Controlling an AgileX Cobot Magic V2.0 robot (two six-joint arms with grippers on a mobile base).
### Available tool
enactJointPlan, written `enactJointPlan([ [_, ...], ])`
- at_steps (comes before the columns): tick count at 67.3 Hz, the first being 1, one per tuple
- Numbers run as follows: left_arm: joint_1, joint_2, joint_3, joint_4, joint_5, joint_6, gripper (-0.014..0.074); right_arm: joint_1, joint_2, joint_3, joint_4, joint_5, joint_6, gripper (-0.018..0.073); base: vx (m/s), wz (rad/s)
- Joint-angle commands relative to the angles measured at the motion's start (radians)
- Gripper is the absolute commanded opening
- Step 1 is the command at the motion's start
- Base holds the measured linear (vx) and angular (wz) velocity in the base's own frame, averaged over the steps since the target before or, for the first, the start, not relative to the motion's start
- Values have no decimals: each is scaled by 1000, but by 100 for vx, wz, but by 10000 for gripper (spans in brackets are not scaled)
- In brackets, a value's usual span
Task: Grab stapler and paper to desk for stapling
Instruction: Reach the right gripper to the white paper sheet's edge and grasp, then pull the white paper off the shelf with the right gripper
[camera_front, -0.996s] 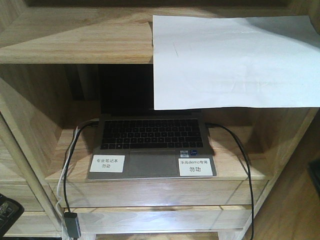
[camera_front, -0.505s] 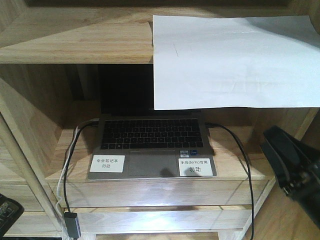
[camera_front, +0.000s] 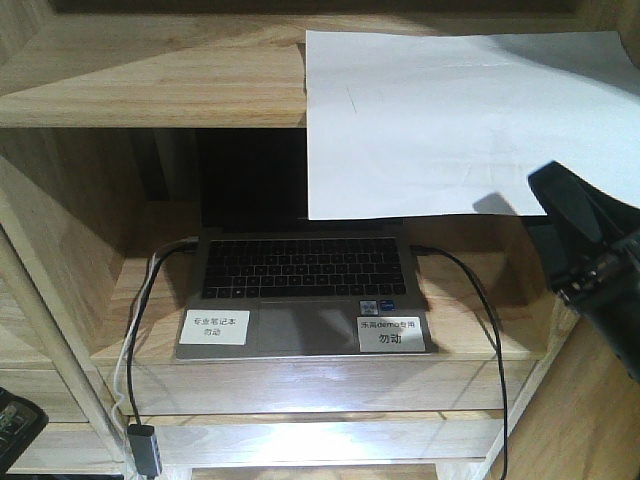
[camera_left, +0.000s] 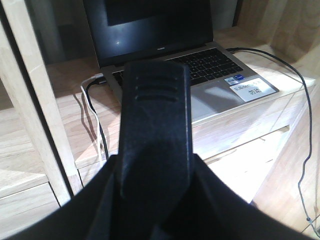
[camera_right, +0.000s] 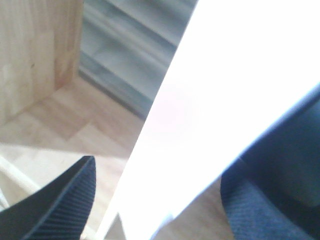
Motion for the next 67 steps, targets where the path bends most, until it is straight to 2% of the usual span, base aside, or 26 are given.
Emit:
enactJointPlan([
  [1,1,9,-32,-4,-100,0,-6,0,34,-54,16,-170,-9,511,0,0],
  [11,1,9,-32,-4,-100,0,-6,0,84,-99,24,-201,-7,491,0,0],
  [19,1,9,-32,-4,-100,0,-6,0,89,-119,32,-201,-7,425,0,0],
  [30,1,9,-32,-4,-100,0,-6,0,89,-135,42,-201,-6,197,0,0],
  [37,1,9,-32,-4,-100,0,-6,0,85,-135,27,-201,-2,-11,0,0],
  [54,1,9,-32,-4,-100,0,-6,0,-17,-132,1,-201,1,-4,0,0],
  [67,1,9,-32,-4,-100,0,-6,0,-110,-44,5,-201,-3,-3,0,0],
])
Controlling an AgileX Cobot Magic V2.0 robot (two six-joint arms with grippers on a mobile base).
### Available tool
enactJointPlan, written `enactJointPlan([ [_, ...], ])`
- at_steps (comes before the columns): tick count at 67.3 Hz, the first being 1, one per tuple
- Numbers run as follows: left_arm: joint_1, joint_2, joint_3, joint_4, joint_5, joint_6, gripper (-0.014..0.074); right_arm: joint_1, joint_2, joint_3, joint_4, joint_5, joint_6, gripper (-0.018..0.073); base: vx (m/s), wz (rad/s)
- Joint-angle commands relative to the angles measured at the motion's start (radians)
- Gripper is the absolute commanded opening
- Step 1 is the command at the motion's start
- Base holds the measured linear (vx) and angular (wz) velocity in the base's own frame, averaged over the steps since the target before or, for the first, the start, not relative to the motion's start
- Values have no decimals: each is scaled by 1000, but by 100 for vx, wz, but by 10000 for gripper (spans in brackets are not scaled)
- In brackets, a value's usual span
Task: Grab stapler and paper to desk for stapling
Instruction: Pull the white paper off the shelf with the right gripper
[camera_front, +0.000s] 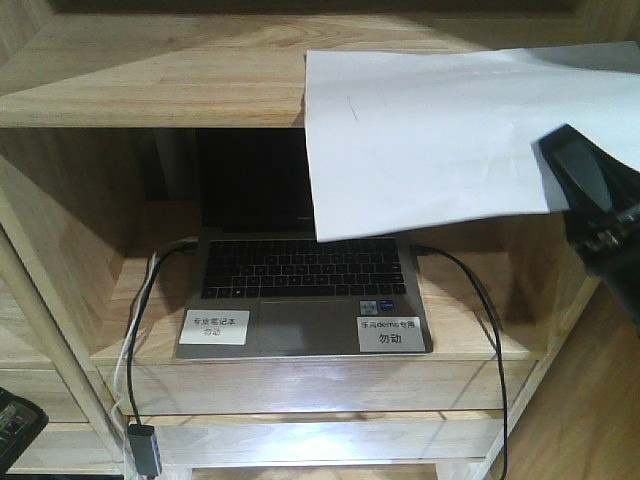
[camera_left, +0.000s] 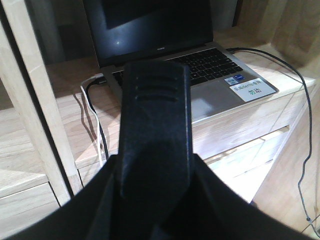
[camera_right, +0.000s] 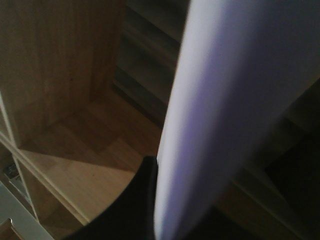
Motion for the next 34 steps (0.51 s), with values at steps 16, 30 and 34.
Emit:
enactJointPlan([
  [16,1,9,-32,-4,-100,0,-6,0,-154,146,39,-195,-11,-2,0,0],
  [30,1,9,-32,-4,-100,0,-6,0,-243,237,44,-194,-10,-3,0,0],
  [34,1,9,-32,-4,-100,0,-6,0,-267,261,44,-193,-10,-3,0,0],
])
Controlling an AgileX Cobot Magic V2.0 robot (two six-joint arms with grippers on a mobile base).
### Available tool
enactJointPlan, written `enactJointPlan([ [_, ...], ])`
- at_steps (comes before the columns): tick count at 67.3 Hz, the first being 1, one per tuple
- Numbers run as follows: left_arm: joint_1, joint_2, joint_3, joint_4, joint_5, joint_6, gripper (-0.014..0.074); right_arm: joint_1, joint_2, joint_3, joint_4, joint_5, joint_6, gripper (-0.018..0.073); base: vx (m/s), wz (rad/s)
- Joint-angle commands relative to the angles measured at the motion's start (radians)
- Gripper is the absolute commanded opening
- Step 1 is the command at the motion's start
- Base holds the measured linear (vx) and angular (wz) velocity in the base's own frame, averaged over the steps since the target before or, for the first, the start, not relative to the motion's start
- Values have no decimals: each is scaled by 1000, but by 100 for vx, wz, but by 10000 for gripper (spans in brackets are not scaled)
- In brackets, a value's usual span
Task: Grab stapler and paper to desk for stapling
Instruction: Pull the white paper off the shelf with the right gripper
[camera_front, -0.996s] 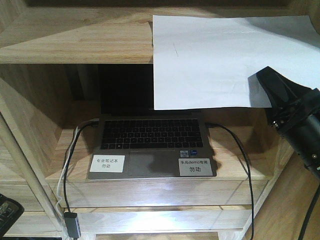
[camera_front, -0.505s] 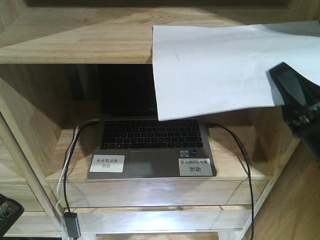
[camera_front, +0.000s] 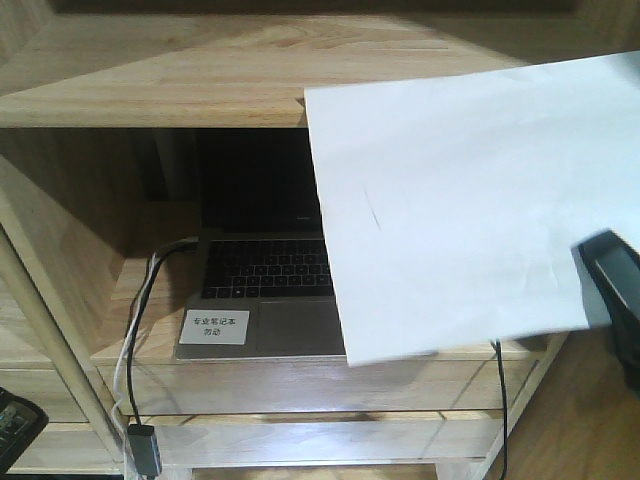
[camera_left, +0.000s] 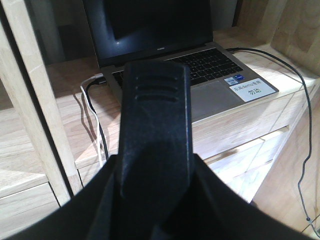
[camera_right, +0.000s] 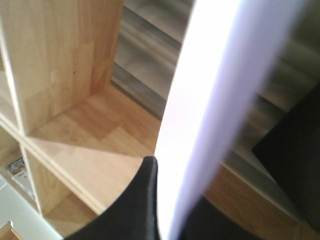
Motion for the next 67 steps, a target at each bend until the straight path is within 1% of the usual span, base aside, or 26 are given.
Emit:
enactJointPlan([
  [1,1,9,-32,-4,-100,0,-6,0,-40,12,16,-193,-10,-3,0,0],
  [18,1,9,-32,-4,-100,0,-6,0,-113,111,33,-188,-10,-3,0,0],
  [23,1,9,-32,-4,-100,0,-6,0,-121,111,11,-182,-6,-3,0,0],
  [43,1,9,-32,-4,-100,0,-6,0,-167,111,-12,-180,17,-2,0,0],
  [67,1,9,-32,-4,-100,0,-6,0,-172,111,-15,-177,16,-2,0,0],
])
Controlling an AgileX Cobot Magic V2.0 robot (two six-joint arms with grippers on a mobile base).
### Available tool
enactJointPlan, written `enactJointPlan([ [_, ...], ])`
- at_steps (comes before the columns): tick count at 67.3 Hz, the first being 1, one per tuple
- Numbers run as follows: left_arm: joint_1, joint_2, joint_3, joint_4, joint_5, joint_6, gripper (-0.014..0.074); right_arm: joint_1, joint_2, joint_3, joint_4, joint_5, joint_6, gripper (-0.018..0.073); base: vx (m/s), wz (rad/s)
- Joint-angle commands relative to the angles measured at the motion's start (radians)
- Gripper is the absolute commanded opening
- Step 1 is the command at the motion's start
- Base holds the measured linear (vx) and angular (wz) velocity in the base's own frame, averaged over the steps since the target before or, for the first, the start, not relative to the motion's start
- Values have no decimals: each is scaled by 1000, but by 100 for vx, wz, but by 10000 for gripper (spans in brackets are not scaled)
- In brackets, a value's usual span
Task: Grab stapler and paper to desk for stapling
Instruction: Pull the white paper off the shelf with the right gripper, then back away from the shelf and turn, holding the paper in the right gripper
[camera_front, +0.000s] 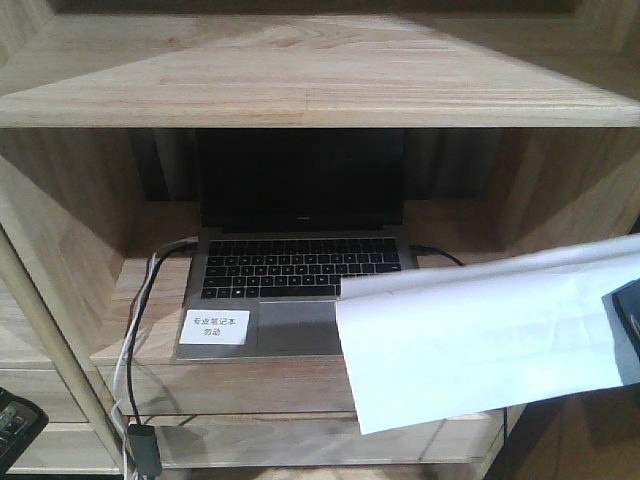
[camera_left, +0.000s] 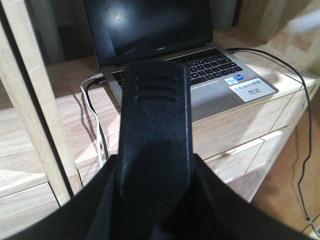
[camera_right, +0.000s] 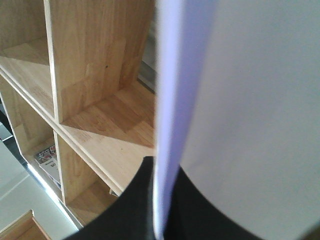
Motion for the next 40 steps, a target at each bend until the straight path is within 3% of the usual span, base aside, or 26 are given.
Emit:
enactJointPlan([
  [1,1,9,-32,-3,-101,-1,-6,0,1,26,6,-180,-1,-2,0,0],
  [40,1,9,-32,-3,-101,-1,-6,0,1,25,6,-180,-1,-1,0,0],
])
